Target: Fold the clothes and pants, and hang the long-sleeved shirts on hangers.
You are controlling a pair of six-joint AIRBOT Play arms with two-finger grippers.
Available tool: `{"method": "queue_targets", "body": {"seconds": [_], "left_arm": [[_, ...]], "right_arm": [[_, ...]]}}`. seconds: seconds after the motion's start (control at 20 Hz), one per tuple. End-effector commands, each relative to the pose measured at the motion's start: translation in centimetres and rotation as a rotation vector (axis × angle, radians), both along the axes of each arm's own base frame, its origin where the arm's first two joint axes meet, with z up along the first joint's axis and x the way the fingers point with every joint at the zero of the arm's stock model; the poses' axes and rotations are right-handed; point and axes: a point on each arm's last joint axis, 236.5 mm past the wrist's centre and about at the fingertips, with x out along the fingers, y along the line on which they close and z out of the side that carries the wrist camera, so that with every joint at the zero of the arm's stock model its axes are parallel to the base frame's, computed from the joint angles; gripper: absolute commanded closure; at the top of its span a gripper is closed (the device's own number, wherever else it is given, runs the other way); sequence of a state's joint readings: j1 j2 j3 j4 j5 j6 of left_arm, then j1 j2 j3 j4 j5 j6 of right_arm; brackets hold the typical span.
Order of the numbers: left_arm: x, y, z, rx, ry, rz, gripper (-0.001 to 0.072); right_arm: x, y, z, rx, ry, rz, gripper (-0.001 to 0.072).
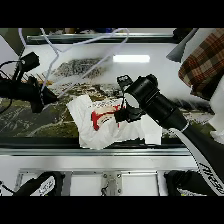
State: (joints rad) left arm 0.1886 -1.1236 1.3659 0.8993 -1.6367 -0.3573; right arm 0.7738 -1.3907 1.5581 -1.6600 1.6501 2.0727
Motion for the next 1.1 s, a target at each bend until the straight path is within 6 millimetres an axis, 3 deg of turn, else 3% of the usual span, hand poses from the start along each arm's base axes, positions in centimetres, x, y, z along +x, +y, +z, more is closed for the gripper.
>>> {"method": "queue_targets", "body": {"seconds": [0.0,0.15,0.4,0.7,1.05], "left_arm": [[-2.1,-1.4,-1.4,0.013,0.017,-0.152,0.0690],[-3.1,-1.9,-2.7,0.026,0.015,-0.248,0.0691],[-4.0,-0.2,-5.6,0.104,0.078,-0.257,0.0691],[-2.3,-0.6,-5.2,0.078,0.070,-0.259,0.0692],[0.3,-1.4,-3.3,0.032,-0.005,-0.212,0.0692]], "right_arm": [[0.0,0.1,0.0,0.001,0.001,0.001,0.0690],[-0.3,0.4,0.0,0.014,0.012,0.004,0.0690],[-0.8,-1.3,2.3,0.086,0.034,-0.053,0.0690],[-1.6,-4.7,4.8,0.091,0.030,-0.086,0.0691],[-1.7,-4.7,4.8,0.090,0.030,-0.071,0.0690]]}}
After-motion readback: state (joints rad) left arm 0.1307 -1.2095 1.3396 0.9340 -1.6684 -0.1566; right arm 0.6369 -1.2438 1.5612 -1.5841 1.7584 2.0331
